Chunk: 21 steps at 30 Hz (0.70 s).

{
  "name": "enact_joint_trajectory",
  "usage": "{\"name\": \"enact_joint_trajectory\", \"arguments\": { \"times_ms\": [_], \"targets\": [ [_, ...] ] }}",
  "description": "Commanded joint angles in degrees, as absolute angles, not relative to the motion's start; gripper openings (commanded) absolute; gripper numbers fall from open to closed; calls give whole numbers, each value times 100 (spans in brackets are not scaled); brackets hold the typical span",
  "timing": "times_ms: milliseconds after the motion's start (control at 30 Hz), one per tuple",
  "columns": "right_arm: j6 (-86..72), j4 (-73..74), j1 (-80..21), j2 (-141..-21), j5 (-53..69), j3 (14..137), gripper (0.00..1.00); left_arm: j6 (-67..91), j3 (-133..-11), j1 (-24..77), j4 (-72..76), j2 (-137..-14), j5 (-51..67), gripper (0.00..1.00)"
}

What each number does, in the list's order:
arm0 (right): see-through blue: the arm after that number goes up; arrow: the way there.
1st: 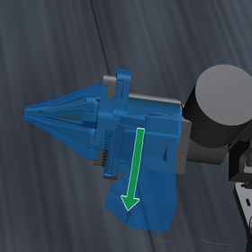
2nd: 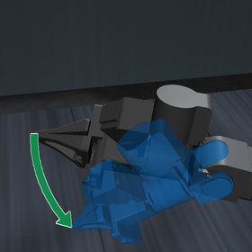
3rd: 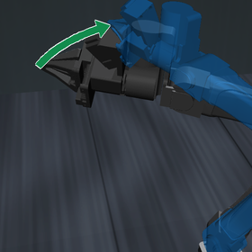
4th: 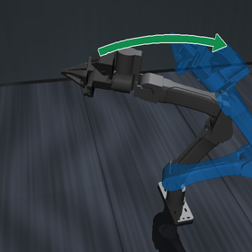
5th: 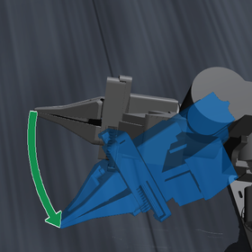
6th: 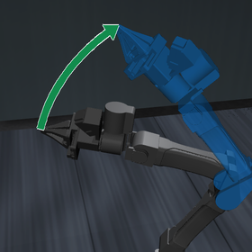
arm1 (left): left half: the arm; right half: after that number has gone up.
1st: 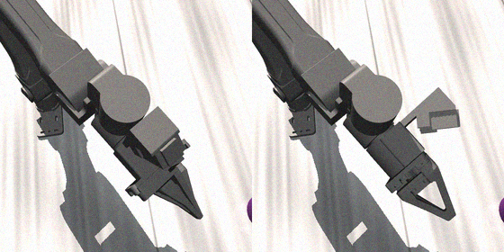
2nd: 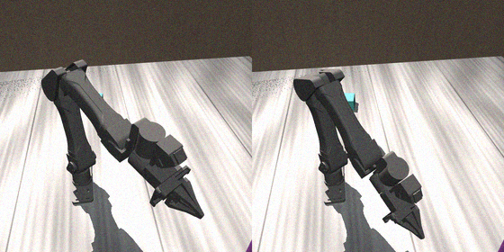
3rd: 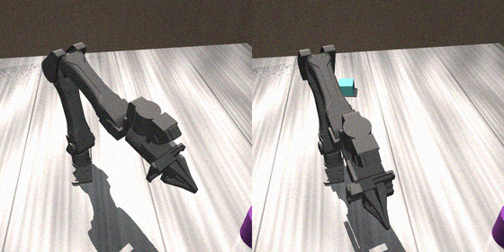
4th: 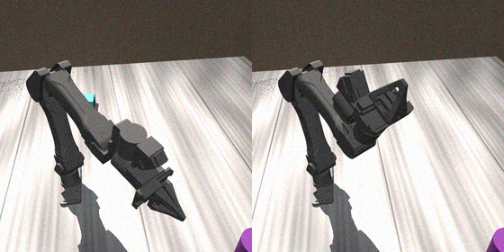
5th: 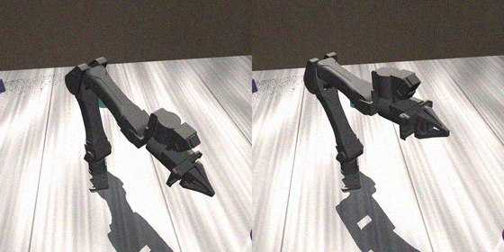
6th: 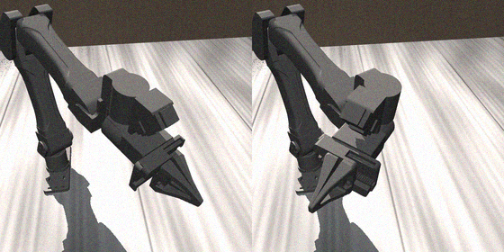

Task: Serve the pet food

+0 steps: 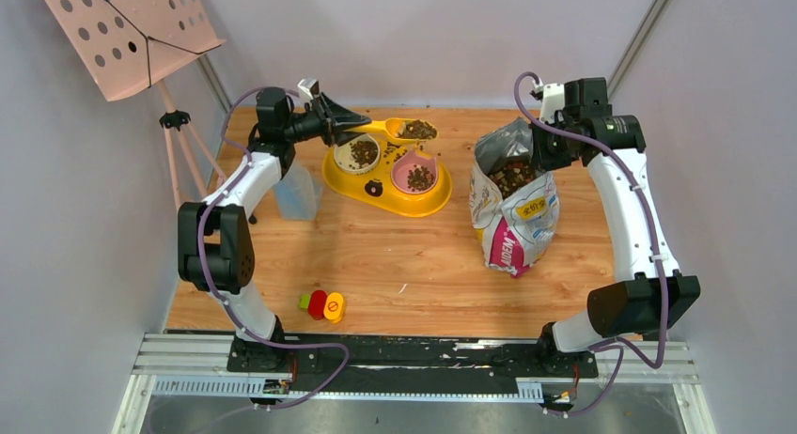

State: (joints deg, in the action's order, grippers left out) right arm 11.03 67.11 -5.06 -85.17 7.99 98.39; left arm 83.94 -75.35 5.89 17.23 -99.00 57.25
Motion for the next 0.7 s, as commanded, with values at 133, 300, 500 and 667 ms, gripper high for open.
{"name": "enact_joint_trajectory", "arguments": {
  "times_ms": [133,300,500,667],
  "targets": [
    [985,6508,-506,-8433,1041,10133,0,7491,-7365,439,1374,-9607,5607,0],
    [961,6503,-504,-8331,1047,10053,0,7062,-7395,406,1120,-9733,5498,0],
    [932,6488,-507,-8166,1029,10008,0,6134,-7647,404,311,-9957,5344,0],
    [957,6430,-509,-7982,993,9856,0,5122,-8255,417,-697,-10254,4822,0]
  ]
}}
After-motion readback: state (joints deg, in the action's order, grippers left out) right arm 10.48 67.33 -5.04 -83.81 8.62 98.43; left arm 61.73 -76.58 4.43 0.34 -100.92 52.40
